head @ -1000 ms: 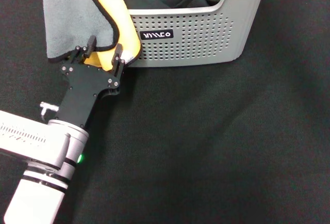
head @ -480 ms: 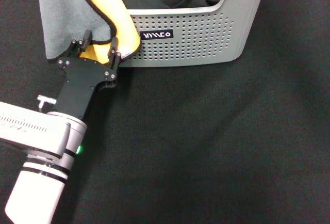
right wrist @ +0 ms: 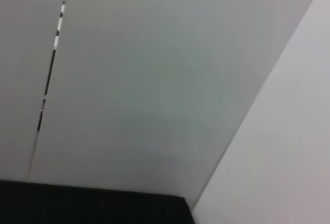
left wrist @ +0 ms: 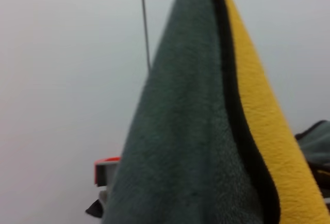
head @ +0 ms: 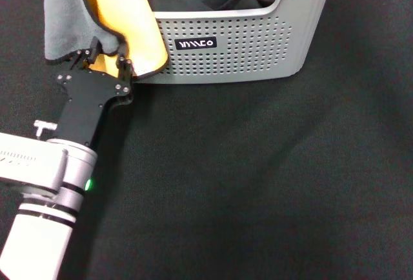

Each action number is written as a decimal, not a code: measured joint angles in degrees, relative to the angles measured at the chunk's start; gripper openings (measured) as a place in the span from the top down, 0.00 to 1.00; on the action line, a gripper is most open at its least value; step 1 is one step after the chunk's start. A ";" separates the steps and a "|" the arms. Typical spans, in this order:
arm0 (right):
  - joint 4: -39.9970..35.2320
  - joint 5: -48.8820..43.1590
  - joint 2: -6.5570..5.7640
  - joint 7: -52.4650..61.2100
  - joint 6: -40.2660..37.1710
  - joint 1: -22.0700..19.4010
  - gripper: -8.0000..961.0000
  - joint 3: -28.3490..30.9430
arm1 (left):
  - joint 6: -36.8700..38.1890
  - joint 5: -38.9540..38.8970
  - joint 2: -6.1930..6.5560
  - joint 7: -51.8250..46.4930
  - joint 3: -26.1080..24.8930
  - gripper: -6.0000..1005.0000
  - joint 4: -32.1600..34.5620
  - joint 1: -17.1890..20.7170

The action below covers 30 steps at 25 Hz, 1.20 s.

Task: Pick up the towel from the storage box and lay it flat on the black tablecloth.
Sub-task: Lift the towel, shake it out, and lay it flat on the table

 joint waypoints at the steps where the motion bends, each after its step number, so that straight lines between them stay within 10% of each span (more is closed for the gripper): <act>1: -0.45 -0.22 -0.04 0.00 0.00 -0.49 0.99 0.11 | 0.37 0.04 0.00 -1.29 0.11 0.51 0.30 0.35; 19: -5.93 -0.10 -0.06 -0.03 -2.48 -7.06 0.99 1.53 | 3.62 0.66 0.00 -17.13 3.31 0.78 6.87 2.73; 30: -16.09 1.79 0.06 1.30 -7.86 -18.06 0.99 1.15 | 7.80 0.86 0.35 -33.02 9.96 0.91 15.06 4.54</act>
